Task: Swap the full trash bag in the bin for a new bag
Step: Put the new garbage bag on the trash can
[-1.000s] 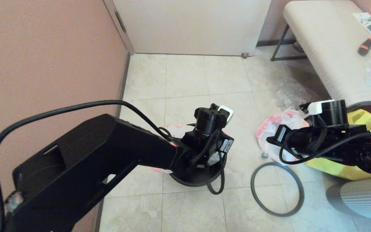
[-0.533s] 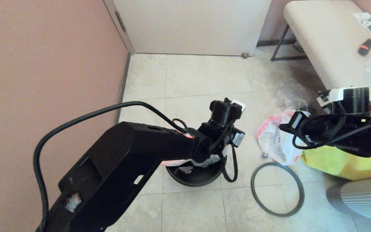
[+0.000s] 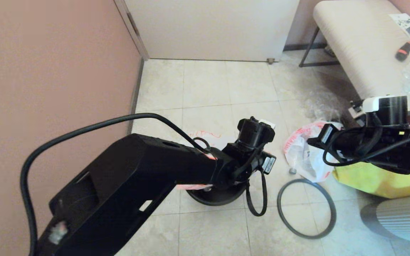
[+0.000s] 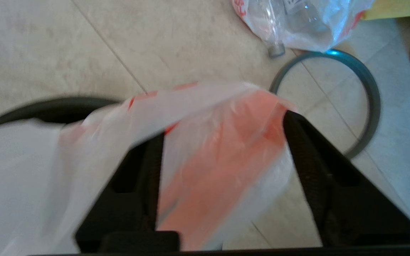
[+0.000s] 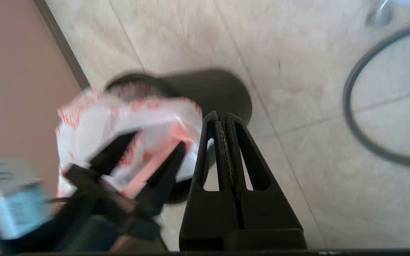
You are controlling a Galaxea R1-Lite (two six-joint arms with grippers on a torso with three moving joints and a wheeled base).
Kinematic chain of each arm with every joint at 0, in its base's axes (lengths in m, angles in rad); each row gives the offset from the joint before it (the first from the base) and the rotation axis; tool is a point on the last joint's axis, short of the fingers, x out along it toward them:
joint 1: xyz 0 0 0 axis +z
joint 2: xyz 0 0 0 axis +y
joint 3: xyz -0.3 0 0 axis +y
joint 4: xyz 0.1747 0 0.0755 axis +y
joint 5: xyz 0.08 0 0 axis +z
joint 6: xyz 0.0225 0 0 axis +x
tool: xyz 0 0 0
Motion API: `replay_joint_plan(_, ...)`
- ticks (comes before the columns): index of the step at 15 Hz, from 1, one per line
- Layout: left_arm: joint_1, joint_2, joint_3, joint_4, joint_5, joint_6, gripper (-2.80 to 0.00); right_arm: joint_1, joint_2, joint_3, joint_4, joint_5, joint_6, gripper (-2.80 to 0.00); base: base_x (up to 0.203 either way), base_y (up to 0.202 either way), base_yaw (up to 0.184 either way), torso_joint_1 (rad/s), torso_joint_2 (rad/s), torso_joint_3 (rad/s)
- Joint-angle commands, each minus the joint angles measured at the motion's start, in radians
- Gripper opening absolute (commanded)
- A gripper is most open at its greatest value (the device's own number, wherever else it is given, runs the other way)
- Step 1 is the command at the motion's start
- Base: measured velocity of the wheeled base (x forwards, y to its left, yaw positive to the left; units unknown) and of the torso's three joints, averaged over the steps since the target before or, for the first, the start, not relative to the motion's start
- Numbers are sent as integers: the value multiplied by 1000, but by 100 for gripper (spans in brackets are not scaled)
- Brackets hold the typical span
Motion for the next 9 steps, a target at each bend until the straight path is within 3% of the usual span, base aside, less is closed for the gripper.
replay_joint_plan(1,-8,-132,115,-8,0,-18,0,21,-13,-8,20,-2,3,-280,0,0,0,0,0,0)
replay_joint_plan(6,-21,-344,406,-64,0,-156,0,116,-23,-54,126,-46,-2,-280,0,0,0,0,0,0)
replay_joint_plan(7,-12,-378,445,-66,0,-180,-280,148,-10,-61,131,-87,-13,-280,0,0,0,0,0,0)
replay_joint_plan(9,26,-452,537,-64,1,-224,-280,233,42,-85,146,-184,-57,-280,0,0,0,0,0,0)
